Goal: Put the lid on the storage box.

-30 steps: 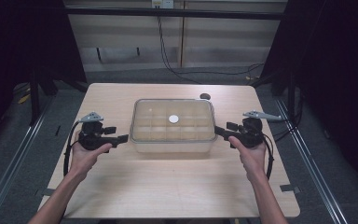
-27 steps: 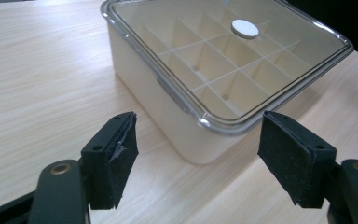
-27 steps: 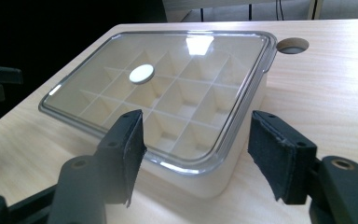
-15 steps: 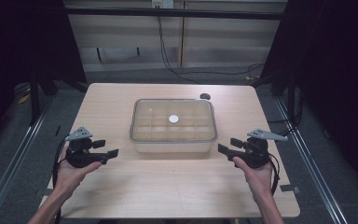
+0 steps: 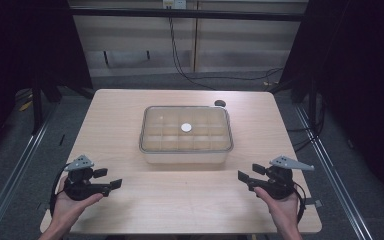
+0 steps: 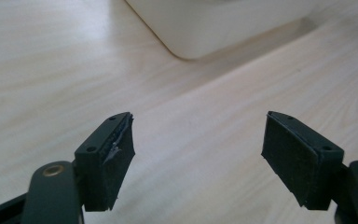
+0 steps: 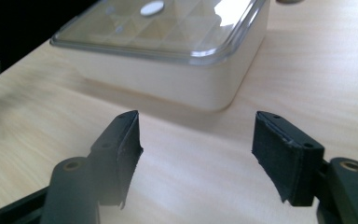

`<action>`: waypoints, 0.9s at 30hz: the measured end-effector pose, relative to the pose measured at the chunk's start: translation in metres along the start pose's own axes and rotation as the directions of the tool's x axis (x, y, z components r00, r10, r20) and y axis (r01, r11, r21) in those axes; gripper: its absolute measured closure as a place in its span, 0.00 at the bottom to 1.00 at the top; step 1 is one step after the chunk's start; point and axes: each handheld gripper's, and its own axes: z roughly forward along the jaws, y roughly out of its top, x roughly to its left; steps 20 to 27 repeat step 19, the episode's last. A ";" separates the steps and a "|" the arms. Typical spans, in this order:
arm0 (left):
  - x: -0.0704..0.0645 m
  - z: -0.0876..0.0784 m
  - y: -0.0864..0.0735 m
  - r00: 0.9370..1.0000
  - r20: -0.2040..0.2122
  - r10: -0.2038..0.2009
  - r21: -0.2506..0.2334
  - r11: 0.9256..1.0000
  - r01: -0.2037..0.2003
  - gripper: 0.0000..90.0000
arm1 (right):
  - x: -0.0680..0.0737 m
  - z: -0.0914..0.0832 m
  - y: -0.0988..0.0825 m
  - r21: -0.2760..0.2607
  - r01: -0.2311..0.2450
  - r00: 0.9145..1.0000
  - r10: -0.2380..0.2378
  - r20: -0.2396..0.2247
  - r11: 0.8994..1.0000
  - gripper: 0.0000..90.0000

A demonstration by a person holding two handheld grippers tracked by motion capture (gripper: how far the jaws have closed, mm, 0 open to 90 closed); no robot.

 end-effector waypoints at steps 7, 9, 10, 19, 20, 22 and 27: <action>-0.008 0.000 -0.012 0.999 -0.035 -0.028 0.013 1.000 0.028 0.26 | 0.003 -0.006 -0.022 0.027 -0.021 1.000 0.021 0.019 0.999 0.32; -0.012 0.000 -0.016 1.000 -0.009 -0.030 0.025 0.999 0.031 0.26 | 0.003 -0.006 -0.028 0.043 -0.028 0.999 0.027 0.018 0.999 0.30; -0.012 0.000 -0.016 1.000 -0.009 -0.030 0.025 0.999 0.031 0.26 | 0.003 -0.006 -0.028 0.043 -0.028 0.999 0.027 0.018 0.999 0.30; -0.016 0.005 -0.031 0.999 -0.019 0.035 0.063 0.997 -0.033 0.27 | -0.003 -0.004 -0.046 0.070 -0.037 0.998 0.034 0.043 0.997 0.22; -0.016 0.005 -0.031 0.999 -0.019 0.035 0.063 0.997 -0.033 0.27 | -0.003 -0.004 -0.046 0.070 -0.037 0.998 0.034 0.043 0.997 0.22; -0.016 0.005 -0.031 0.999 -0.019 0.035 0.063 0.997 -0.033 0.27 | -0.003 -0.004 -0.046 0.070 -0.037 0.998 0.034 0.043 0.997 0.22; -0.016 0.005 -0.031 0.999 -0.019 0.035 0.063 0.997 -0.033 0.27 | -0.003 -0.004 -0.046 0.070 -0.037 0.998 0.034 0.043 0.997 0.22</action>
